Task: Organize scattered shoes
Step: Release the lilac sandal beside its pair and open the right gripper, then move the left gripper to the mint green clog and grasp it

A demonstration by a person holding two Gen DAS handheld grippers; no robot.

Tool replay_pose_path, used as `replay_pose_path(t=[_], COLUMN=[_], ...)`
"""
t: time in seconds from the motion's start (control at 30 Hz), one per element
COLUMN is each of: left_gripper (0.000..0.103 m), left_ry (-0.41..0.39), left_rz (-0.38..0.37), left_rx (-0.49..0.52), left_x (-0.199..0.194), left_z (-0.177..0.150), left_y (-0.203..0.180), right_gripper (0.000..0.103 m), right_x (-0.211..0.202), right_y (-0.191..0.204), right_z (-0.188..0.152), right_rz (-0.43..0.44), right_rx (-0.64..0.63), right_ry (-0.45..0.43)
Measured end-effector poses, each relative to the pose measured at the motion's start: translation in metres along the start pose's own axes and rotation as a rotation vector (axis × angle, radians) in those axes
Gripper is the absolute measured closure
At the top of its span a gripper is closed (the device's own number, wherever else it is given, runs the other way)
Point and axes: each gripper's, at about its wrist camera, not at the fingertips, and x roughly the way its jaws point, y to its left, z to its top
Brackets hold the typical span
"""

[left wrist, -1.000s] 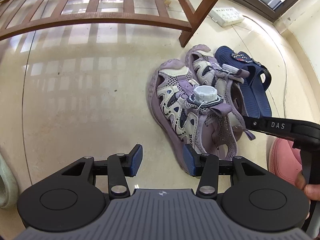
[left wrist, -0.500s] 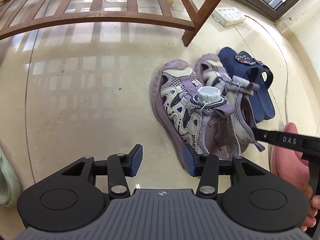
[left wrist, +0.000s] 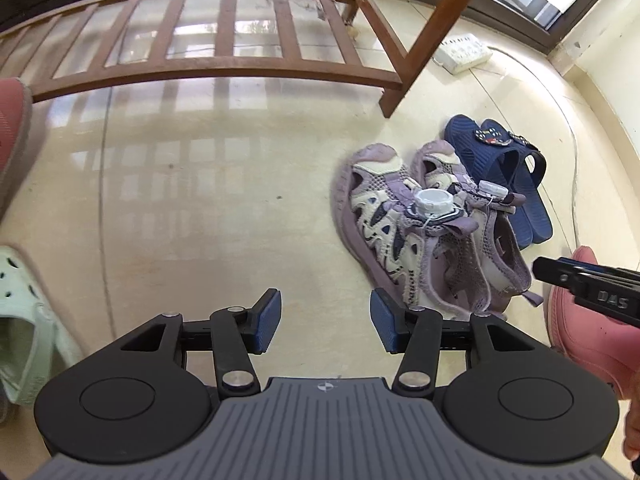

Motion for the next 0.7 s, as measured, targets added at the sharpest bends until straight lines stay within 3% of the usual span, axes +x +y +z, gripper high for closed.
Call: replay_pose_path(t=[0.17,0.7], left_gripper=[0.050,0.049], left_ry=[0.009,0.041], left_rz=[0.023,0.062], left_rx=[-0.018,-0.087], left_x=[-0.013,-0.061], left_z=[-0.006,-0.044], left_y=[0.024,0.101], right_gripper=[0.052,0.043], right_x=[-0.022,-0.045], right_y=[0.023,0.080], right_z=[-0.012,-0.040], right_rz=[0.013,0.103], right_rx=[-0.065,-0.143], right_ry=[-0.021,0.012])
